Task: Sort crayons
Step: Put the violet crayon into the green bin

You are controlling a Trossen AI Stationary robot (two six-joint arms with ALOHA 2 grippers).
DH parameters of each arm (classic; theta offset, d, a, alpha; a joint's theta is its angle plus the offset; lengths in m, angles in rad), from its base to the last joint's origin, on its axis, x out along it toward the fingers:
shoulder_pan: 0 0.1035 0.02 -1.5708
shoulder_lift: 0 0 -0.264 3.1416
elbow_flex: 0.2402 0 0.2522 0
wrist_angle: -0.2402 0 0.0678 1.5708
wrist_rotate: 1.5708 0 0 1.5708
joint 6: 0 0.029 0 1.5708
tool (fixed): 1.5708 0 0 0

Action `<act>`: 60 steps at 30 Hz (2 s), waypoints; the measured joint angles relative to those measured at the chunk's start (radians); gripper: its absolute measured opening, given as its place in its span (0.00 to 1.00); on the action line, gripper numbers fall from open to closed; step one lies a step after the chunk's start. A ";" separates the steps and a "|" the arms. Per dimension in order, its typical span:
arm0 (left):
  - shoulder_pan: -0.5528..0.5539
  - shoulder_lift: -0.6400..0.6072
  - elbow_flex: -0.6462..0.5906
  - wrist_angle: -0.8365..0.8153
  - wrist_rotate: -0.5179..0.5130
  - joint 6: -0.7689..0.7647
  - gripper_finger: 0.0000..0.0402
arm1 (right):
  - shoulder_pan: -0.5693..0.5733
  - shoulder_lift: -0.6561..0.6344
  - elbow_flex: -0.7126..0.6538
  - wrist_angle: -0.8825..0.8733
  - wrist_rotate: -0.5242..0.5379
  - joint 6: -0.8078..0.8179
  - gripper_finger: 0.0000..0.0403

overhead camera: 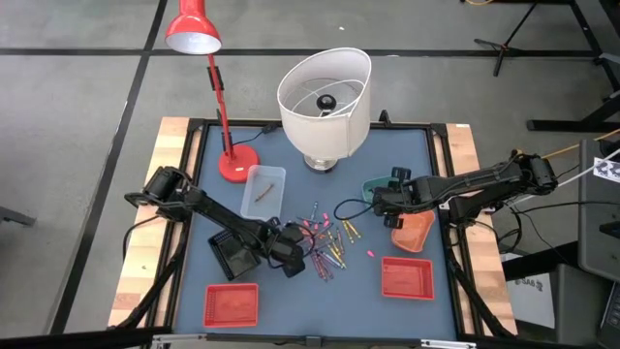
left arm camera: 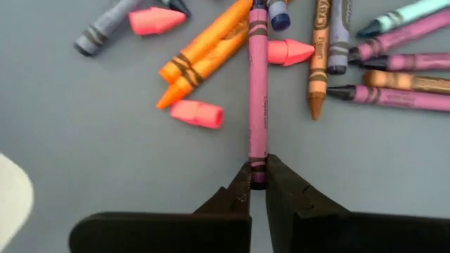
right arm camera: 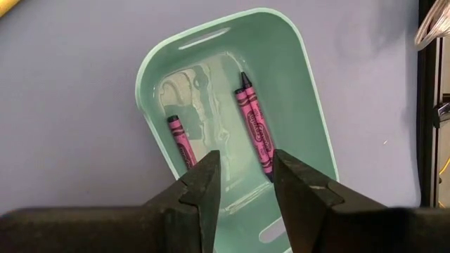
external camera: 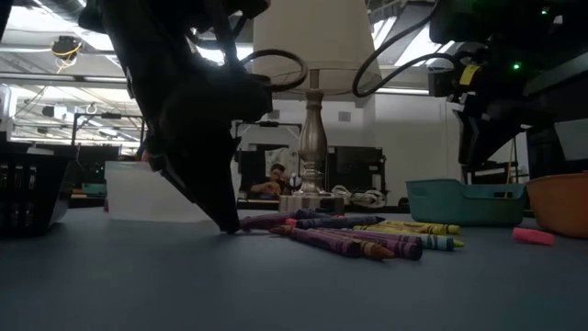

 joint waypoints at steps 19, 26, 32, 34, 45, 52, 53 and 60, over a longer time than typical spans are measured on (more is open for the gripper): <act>0.000 -0.090 0.000 0.123 0.019 0.068 0.01 | 0.000 0.000 0.000 0.069 -0.155 0.000 0.31; 0.000 -0.090 0.000 0.270 -0.026 0.193 0.01 | 0.001 0.000 0.000 0.306 -0.469 -0.003 0.31; 0.000 -0.090 0.000 0.375 -0.039 0.287 0.01 | 0.001 0.000 0.000 0.496 -0.609 -0.003 0.31; 0.000 -0.090 0.000 0.409 -0.066 0.321 0.01 | 0.001 0.000 0.000 0.543 -0.634 -0.003 0.31; 0.003 -0.090 0.000 0.553 -0.184 0.474 0.01 | 0.001 0.000 0.000 0.732 -0.659 -0.003 0.31; 0.004 -0.090 0.000 0.576 -0.238 0.500 0.01 | 0.001 0.000 0.000 0.767 -0.716 -0.004 0.31; 0.005 -0.090 0.000 0.580 -0.240 0.499 0.01 | 0.001 0.000 0.000 0.767 -0.725 -0.004 0.31; 0.024 -0.090 0.000 0.613 -0.264 0.499 0.01 | 0.001 0.000 0.000 0.768 -0.733 -0.004 0.31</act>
